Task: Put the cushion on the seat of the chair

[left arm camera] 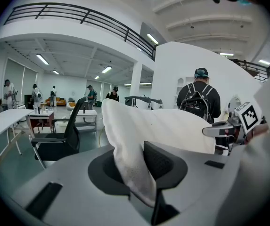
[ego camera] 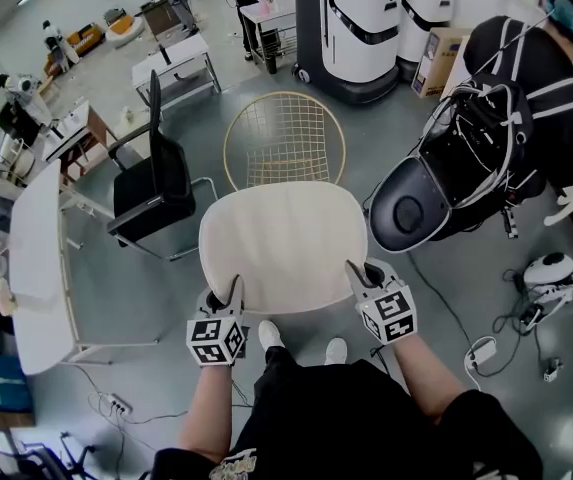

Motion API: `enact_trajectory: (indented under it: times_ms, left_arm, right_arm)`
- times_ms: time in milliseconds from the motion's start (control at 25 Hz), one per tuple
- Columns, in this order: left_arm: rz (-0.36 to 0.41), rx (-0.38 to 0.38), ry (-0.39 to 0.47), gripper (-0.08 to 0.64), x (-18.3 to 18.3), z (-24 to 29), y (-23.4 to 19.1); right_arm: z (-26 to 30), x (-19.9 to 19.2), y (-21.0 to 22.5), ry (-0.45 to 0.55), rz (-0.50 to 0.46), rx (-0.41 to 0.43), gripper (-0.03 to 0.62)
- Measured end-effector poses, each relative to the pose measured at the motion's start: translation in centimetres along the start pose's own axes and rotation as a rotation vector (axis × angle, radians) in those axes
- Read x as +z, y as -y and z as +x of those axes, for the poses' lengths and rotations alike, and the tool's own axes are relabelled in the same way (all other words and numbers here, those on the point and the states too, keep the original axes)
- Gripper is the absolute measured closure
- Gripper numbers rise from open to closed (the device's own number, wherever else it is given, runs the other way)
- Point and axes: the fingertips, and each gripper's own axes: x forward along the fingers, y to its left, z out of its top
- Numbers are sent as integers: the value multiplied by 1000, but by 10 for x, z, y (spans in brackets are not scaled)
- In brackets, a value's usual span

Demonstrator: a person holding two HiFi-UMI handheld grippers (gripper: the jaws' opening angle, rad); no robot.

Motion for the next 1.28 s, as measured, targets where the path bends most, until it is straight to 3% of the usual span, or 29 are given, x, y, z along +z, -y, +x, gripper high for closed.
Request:
enact_trajectory:
  times_ms: [600,1040,1280]
  left_arm:
    - [-2,-32,-19,457,11,30,-49]
    - [-6,-56,-44,457,38,52,-121]
    - [-8,-71,-42,457,33,69,-165]
  right_arm:
    - [51,13,-10,-27,21,-27,548]
    - [113,49,-35,-49,44,-45,548]
    - [156,49,-52,-52,48,-58,548]
